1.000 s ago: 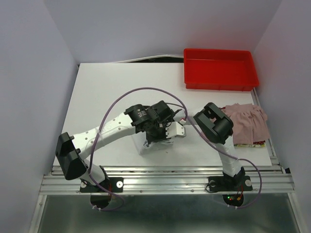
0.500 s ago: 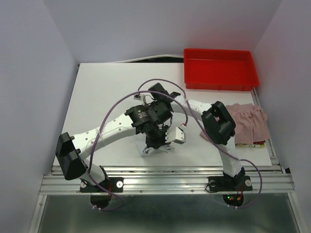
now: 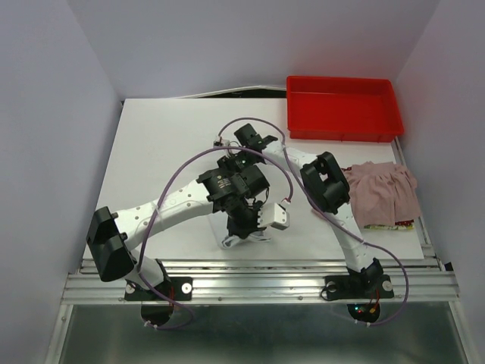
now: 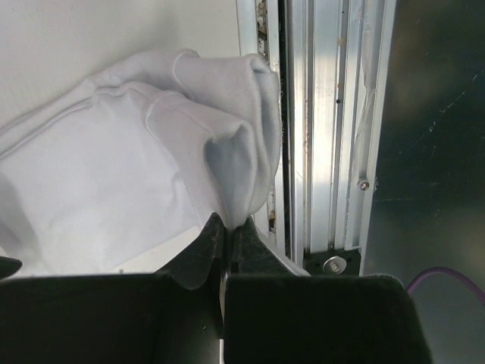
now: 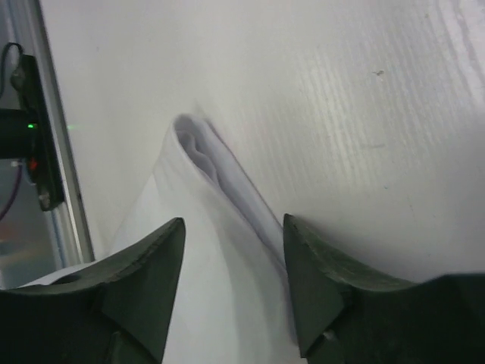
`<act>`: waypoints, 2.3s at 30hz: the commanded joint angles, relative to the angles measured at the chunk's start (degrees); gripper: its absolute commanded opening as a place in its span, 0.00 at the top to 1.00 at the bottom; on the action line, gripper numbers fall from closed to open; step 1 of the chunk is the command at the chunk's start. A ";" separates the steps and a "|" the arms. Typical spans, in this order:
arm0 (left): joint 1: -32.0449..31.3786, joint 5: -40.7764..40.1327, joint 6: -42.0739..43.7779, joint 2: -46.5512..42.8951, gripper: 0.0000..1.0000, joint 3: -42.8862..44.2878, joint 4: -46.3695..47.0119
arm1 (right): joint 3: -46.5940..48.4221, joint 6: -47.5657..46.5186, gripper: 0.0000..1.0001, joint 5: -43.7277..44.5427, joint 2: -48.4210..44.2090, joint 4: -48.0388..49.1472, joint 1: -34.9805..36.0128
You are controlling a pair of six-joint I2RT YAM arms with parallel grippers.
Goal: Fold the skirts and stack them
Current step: Fold the skirt
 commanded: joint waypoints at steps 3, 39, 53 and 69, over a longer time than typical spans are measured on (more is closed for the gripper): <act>2.04 0.05 0.43 -1.92 1.00 1.97 -0.03 | -0.95 -3.96 0.58 -0.44 0.86 -2.19 1.02; 17.07 4.16 8.09 7.14 1.00 6.80 0.17 | -10.37 -4.23 0.85 -1.77 -2.14 -1.05 1.02; 10.22 14.62 3.25 3.09 1.00 4.54 -6.36 | -3.69 0.00 0.89 4.82 1.38 1.15 1.02; 10.13 13.84 0.79 4.24 1.00 4.44 -4.87 | -15.61 13.09 0.77 -13.44 -16.80 7.92 2.87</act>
